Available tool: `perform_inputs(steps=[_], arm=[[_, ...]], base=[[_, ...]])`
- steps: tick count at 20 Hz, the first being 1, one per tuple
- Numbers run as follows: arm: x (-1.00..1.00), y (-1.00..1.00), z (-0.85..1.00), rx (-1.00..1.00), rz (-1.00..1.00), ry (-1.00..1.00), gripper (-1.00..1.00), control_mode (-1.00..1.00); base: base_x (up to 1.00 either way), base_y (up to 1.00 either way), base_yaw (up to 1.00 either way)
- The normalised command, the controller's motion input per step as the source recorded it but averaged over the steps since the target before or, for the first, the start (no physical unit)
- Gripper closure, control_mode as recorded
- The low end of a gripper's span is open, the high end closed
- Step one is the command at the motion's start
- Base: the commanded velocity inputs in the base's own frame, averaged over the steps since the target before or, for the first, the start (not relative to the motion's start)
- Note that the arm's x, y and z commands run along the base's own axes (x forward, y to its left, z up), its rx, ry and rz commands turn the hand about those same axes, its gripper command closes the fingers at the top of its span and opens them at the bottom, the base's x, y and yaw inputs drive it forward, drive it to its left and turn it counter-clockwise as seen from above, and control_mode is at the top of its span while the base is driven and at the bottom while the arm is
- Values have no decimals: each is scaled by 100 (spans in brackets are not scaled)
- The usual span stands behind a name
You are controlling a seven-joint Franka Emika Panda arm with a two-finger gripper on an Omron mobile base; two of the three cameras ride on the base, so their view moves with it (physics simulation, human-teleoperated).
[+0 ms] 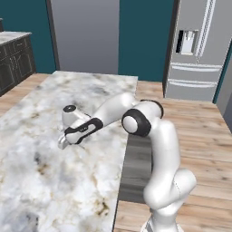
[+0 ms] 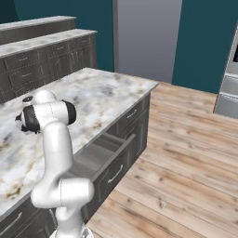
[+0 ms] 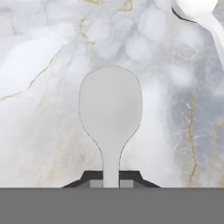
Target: Organize the utensils by type. Pick up the wooden spoons from the counter and place them in the open cabinet. Then pick up the metallic utensils from the counter and place them in the open drawer.
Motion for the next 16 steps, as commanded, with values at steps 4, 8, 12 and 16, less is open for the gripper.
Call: perform_inputs(steps=[4, 8, 12, 16], arm=[[-23, -27, 35, 4, -10, 0, 100, -100], [-38, -37, 51, 10, -11, 0, 100, -100], [-43, -44, 51, 12, -7, 0, 100, -100], [-50, -64, 23, 3, -5, 0, 100, -100]], base=[[0, 0, 0], [0, 0, 0], [0, 0, 0], [0, 0, 0]])
